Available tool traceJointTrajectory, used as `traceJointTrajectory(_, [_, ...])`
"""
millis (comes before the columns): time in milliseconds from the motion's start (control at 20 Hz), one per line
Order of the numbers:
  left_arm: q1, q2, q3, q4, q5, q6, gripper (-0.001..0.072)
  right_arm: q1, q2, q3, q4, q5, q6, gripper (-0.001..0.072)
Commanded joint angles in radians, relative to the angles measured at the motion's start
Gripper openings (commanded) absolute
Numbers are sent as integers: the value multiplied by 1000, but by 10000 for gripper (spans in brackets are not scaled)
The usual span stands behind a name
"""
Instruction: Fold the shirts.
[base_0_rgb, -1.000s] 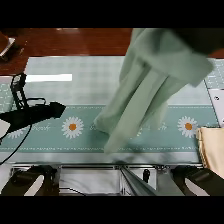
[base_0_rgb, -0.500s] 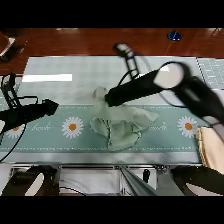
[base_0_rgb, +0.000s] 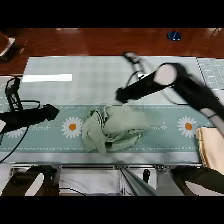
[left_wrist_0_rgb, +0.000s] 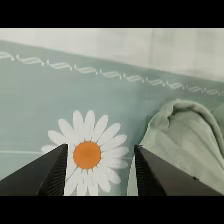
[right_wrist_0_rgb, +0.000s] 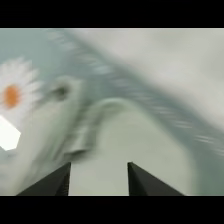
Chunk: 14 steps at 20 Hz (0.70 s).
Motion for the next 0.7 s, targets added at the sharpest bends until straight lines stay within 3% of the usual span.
traceJointTrajectory(0, [1,-51,-4,-58,-94,79,506,-289,213,-101,-381,74,157,417])
traceJointTrajectory(50, [1,-88,-10,-128,-110,148,506,-377,274,-172,-422,60,180,417])
traceJointTrajectory(150, [4,-209,-10,-277,-123,276,506,-554,374,-340,-362,26,164,417])
traceJointTrajectory(250, [22,-367,3,-438,-167,377,506,-689,430,-491,-197,23,60,415])
traceJointTrajectory(350, [35,-539,20,-489,-282,470,506,-763,463,-600,-77,23,-29,414])
traceJointTrajectory(500, [61,-700,56,-391,-312,483,506,-774,470,-673,-20,23,-79,414])
traceJointTrajectory(650, [74,-736,65,-405,-220,471,506,-773,470,-694,49,18,-103,413])
